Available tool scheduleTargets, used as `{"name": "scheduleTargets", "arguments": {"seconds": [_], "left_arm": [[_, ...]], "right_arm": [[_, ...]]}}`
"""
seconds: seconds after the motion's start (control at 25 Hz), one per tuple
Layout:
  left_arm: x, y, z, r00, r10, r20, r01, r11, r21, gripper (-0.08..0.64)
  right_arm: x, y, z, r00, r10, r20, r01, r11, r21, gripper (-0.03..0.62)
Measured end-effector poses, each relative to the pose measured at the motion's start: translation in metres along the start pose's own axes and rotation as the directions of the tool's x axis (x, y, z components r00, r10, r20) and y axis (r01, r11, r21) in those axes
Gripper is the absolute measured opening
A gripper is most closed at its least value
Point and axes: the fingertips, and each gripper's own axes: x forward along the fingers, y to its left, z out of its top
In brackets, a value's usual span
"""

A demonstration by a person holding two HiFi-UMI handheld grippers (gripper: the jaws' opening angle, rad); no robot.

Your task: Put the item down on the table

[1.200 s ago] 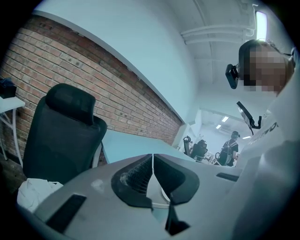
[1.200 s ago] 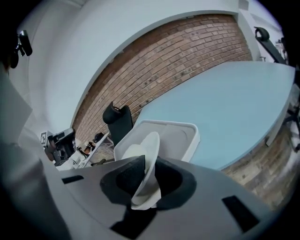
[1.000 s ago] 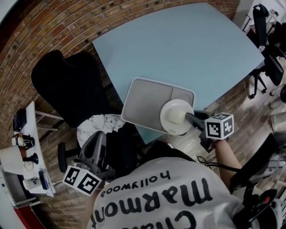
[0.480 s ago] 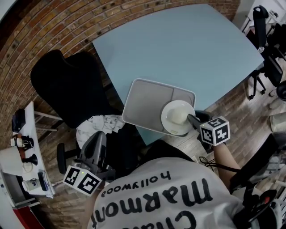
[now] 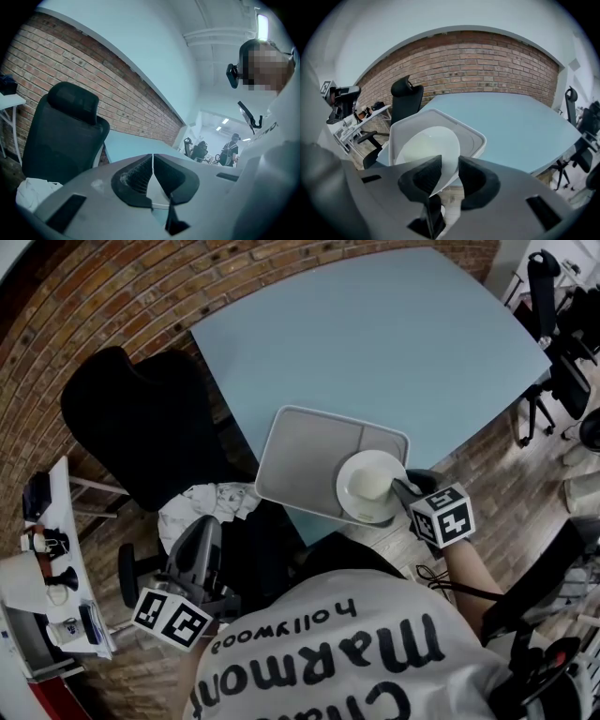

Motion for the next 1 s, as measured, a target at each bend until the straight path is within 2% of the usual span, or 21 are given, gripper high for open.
{"name": "scheduleTargets", "arguments": {"seconds": [0.24, 0.4, 0.64, 0.72, 1.0], "left_arm": [[0.0, -0.001, 0.0, 1.0, -0.009, 0.0, 0.009, 1.0, -0.002, 0.017], [0.0, -0.002, -0.001, 1.0, -0.012, 0.001, 0.012, 1.0, -0.003, 0.017], [-0.002, -0.005, 0.0, 1.0, -0.028, -0.004, 0.028, 0.999, 0.019, 0.017], [-0.002, -0.005, 0.0, 0.999, -0.032, -0.01, 0.032, 0.999, 0.034, 0.017], [0.0, -0.003, -0.008, 0.999, -0.046, -0.023, 0.047, 0.998, 0.029, 0.017]], "right_arm": [[-0.002, 0.001, 0.002, 0.998, -0.066, -0.013, 0.064, 0.992, -0.112, 0.106], [-0.001, 0.0, -0.001, 0.995, -0.095, -0.038, 0.088, 0.984, -0.152, 0.107], [0.003, 0.0, -0.013, 0.981, -0.166, -0.1, 0.126, 0.938, -0.324, 0.103], [0.003, 0.002, -0.015, 0.981, -0.164, -0.1, 0.123, 0.938, -0.325, 0.103], [-0.008, 0.004, 0.008, 0.992, -0.122, -0.038, 0.111, 0.969, -0.22, 0.103]]}}
